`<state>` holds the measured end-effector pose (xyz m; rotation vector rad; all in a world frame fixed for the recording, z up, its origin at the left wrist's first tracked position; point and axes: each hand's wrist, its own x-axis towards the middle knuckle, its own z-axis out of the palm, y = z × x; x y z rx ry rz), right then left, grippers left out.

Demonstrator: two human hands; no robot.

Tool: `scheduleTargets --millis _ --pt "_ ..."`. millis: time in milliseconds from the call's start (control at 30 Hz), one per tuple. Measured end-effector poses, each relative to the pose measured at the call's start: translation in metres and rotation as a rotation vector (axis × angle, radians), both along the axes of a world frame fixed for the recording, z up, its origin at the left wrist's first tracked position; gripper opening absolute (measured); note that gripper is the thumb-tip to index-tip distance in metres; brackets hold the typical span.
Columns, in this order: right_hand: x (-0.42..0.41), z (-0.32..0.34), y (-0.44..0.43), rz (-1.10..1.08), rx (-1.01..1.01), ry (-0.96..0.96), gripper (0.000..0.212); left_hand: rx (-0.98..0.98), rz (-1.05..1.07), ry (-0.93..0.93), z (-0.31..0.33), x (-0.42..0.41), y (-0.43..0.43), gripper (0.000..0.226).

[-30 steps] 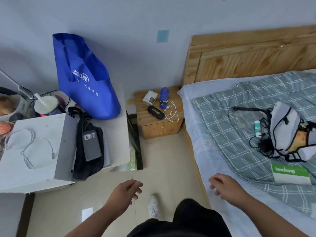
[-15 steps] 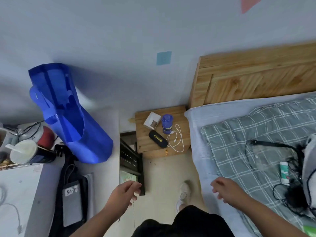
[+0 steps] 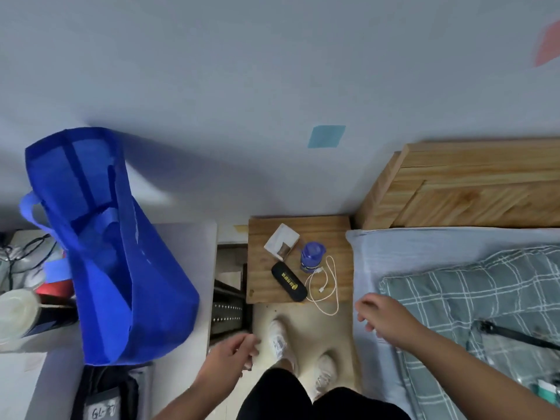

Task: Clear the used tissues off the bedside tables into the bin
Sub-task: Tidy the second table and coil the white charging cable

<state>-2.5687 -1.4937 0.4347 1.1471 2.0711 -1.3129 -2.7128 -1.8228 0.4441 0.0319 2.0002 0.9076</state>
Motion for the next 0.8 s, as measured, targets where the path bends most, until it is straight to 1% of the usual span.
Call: scheduleTargets --millis 200,367,500,633,700,800 --pt "-0.040 0.001 0.007 -0.025 0.009 0.000 0.018 0.032 0.086 -0.059 -0.007 -0.037 0.026 0.026" --pt "-0.060 -0.012 0.006 -0.055 -0.005 -0.031 0.017 0.041 0.076 -0.089 -0.022 -0.055 0.041 0.027" --pt "-0.073 -0.033 0.006 0.027 -0.035 -0.077 0.018 0.036 0.123 -0.125 -0.045 -0.058 0.053 0.029" --pt "-0.082 -0.071 0.006 0.143 -0.032 -0.080 0.018 -0.007 0.160 -0.102 -0.079 -0.056 0.070 0.027" --pt "-0.086 -0.095 0.001 0.190 -0.027 -0.073 0.018 -0.049 0.105 -0.043 -0.099 -0.064 0.082 0.025" --pt "-0.093 -0.141 -0.015 0.223 0.025 -0.055 0.027 -0.147 -0.079 0.098 -0.134 -0.084 0.100 0.027"
